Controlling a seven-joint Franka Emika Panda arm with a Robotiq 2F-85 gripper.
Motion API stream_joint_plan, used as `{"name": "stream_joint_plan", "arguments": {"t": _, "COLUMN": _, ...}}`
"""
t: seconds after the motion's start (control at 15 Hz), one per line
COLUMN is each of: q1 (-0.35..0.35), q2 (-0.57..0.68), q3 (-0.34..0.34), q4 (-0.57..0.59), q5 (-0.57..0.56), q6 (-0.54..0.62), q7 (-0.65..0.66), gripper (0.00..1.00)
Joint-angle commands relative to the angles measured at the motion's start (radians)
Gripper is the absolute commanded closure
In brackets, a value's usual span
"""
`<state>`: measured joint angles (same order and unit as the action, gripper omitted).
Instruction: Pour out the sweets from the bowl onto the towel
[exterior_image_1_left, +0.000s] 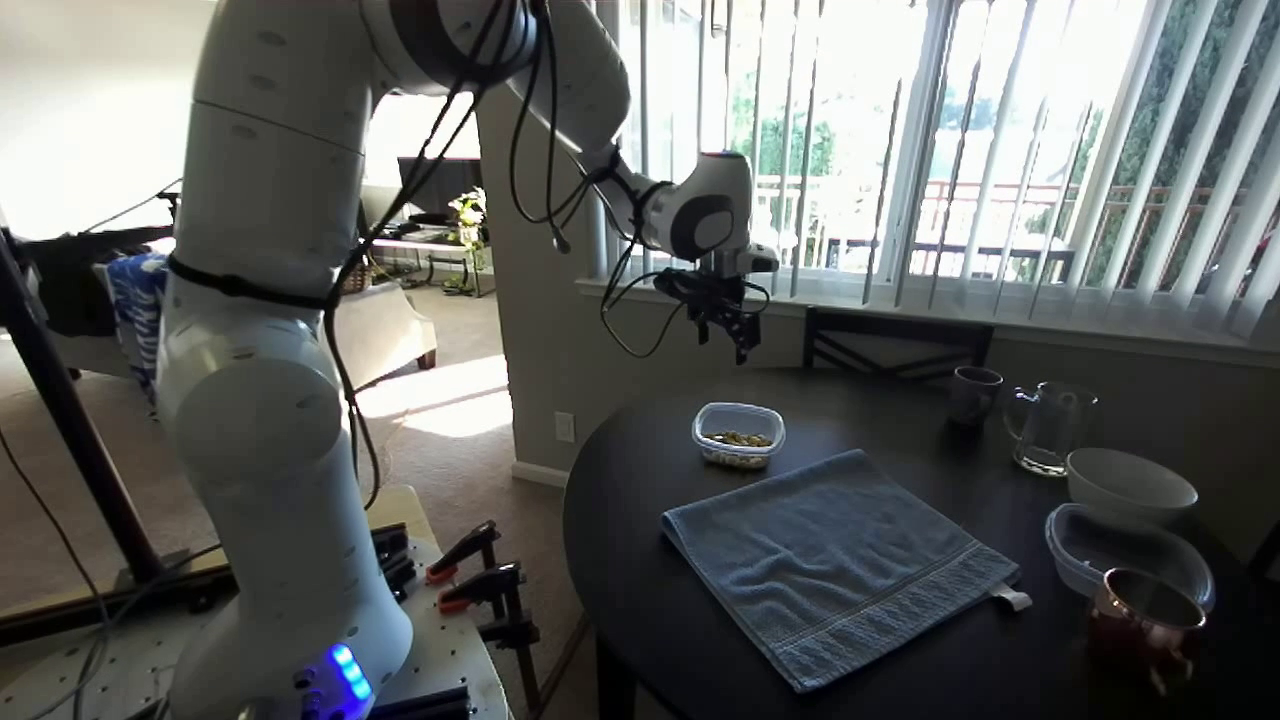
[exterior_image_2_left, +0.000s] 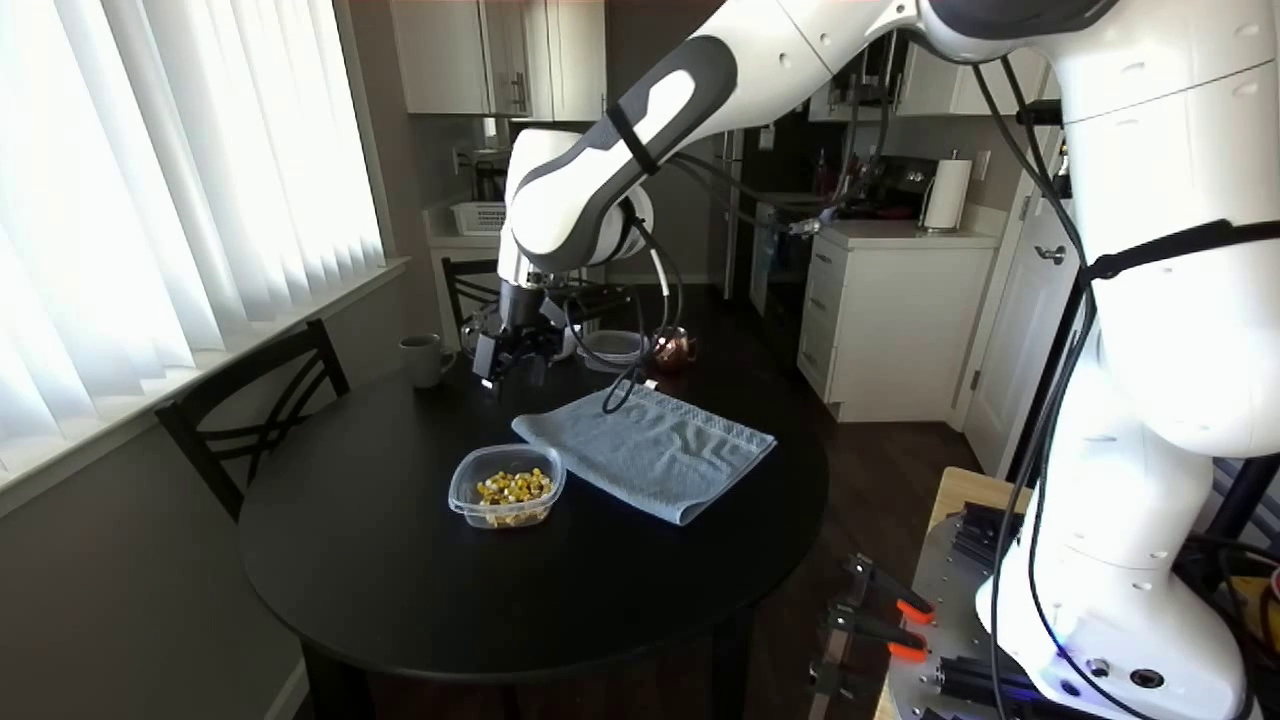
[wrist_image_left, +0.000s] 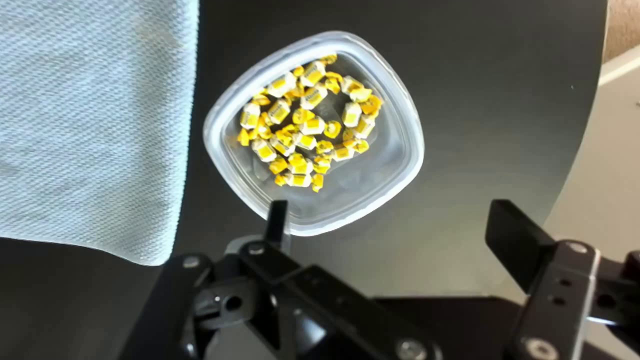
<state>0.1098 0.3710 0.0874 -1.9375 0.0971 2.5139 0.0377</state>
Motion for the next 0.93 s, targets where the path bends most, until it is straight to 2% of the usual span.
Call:
{"name": "stream_joint_plan", "arguments": {"t": 0.0, "q1": 0.014, "q2": 0.08, "q3": 0.021, "q4": 0.105, "q5": 0.074, "q6": 0.045, "q7": 0.11, "gripper": 0.0}}
{"name": "stream_joint_plan", "arguments": {"t": 0.27, "q1": 0.116, "q2": 0.163, "q3": -0.057, "q4": 0.163, "q5": -0.015, "q6": 0.119, "q7": 0.348, "gripper": 0.0}}
{"name": "stream_joint_plan", "arguments": {"t": 0.47, "q1": 0.237, "q2": 0.242, "q3": -0.171, "q4": 0.214, "q5": -0.105, "q6": 0.15, "q7": 0.587, "gripper": 0.0}}
{"name": "stream_joint_plan", "arguments": {"t": 0.8, "q1": 0.425, "q2": 0.362, "q3": -0.352, "q4": 0.35, "q5": -0.145, "q6": 0.103, "q7": 0.959, "gripper": 0.0}}
{"name": "stream_joint_plan", "arguments": {"t": 0.87, "q1": 0.414, "q2": 0.381, "q3": -0.34, "q4": 0.383, "q5": -0.16, "q6": 0.068, "q7": 1.03, "gripper": 0.0}}
